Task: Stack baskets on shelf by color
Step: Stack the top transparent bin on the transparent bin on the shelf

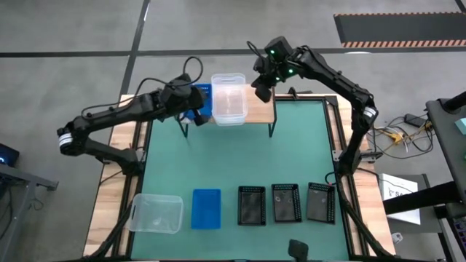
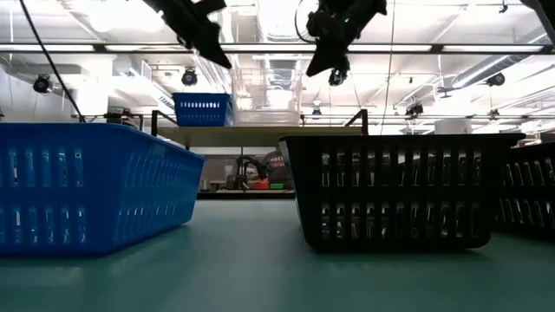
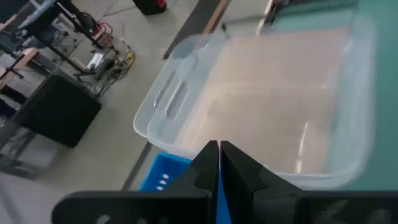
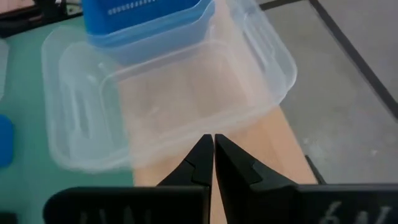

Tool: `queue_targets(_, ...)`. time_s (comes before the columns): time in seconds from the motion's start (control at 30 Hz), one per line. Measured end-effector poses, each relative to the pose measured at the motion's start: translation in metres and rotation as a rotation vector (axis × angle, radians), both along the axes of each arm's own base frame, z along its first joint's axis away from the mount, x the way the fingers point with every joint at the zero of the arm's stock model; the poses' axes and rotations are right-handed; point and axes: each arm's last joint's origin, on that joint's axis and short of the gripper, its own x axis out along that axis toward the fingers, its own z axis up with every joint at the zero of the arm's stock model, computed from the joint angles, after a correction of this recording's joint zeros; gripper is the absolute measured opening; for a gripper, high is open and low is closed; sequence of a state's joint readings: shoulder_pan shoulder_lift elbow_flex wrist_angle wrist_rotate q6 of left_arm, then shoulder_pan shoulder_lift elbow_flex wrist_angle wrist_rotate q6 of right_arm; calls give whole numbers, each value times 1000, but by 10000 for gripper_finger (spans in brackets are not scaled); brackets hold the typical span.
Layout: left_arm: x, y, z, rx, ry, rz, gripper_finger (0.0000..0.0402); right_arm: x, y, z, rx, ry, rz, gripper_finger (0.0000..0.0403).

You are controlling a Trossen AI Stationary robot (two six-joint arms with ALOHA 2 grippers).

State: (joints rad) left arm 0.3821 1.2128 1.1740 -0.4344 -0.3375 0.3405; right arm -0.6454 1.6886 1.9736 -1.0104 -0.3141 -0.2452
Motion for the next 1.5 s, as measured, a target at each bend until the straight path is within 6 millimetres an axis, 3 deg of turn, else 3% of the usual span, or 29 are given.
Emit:
queue_targets(0.17,-6,-27,6,-65,-83,-76,0,-23,25,22,-1,9,24,9)
queue_targets(0.3,2,-56,4,-102,-88,-188,0,-34,54,28,-2,-5,71,9)
queue_targets(0.47,17,-91,-10,-119,-28,-332,0,-44,91,19,4,-58,127,9)
queue_targets(0.63,33,-110,-37,-130,41,-396,0,-48,122,0,31,-117,174,9)
queue_targets(0.8,52,-107,-60,-86,87,-282,0,-51,148,-9,38,-155,244,9)
queue_targets(1.03,69,-81,-80,39,157,-16,0,-47,164,-18,44,-165,301,9)
queue_targets(1.5,73,-60,-79,43,97,63,0,-45,170,-31,-1,-97,225,9)
